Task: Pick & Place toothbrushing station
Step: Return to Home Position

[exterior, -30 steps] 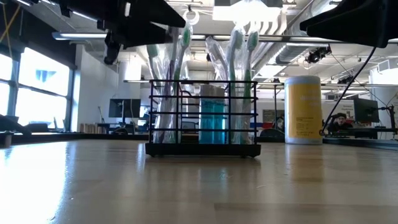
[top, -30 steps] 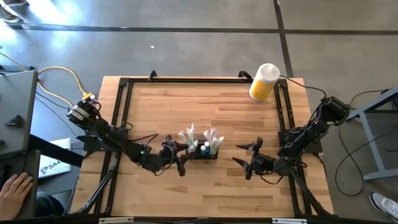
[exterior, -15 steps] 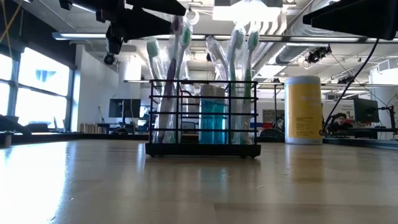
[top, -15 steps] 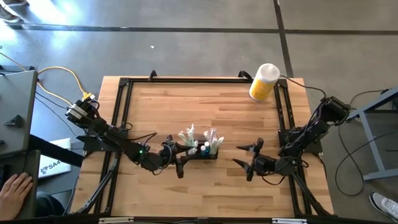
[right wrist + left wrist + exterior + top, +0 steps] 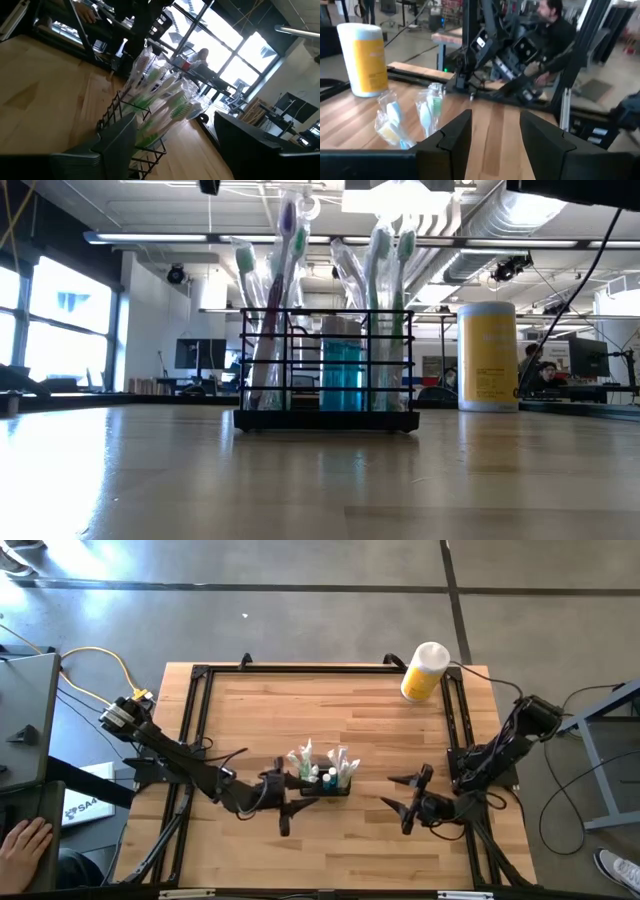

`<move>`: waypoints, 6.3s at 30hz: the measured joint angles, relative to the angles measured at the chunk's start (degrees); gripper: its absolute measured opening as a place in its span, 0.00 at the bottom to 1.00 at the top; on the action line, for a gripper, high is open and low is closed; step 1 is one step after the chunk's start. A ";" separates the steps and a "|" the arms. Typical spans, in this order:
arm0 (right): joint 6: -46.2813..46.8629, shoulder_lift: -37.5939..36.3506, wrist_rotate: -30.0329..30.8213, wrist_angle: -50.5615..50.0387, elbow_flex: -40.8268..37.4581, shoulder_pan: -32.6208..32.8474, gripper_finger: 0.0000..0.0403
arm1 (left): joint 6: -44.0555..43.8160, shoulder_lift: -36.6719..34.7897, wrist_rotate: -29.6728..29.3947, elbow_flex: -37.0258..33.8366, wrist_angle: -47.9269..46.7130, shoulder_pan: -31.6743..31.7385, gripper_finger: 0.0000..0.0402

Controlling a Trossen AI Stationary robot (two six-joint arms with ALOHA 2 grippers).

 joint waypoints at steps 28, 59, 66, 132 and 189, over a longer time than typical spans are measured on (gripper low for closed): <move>-1.42 -0.46 -5.77 0.29 0.00 7.64 0.64 | 1.65 -0.55 12.35 6.64 -16.05 0.05 0.40; 3.04 -31.25 -2.40 -31.94 0.02 10.07 0.01 | -1.21 -4.82 11.61 32.34 -79.76 3.04 0.00; 31.50 -47.21 -26.60 -59.91 -1.39 0.48 0.01 | -1.35 -13.49 15.90 24.75 -78.68 7.47 0.00; 42.59 -79.97 -60.56 -57.65 -21.11 -31.48 0.00 | 12.44 -76.02 38.24 -48.22 -30.76 14.71 0.00; 42.57 -79.97 -60.56 -57.59 -21.24 -31.48 0.00 | 19.44 -79.36 39.00 -47.61 -33.23 14.71 0.00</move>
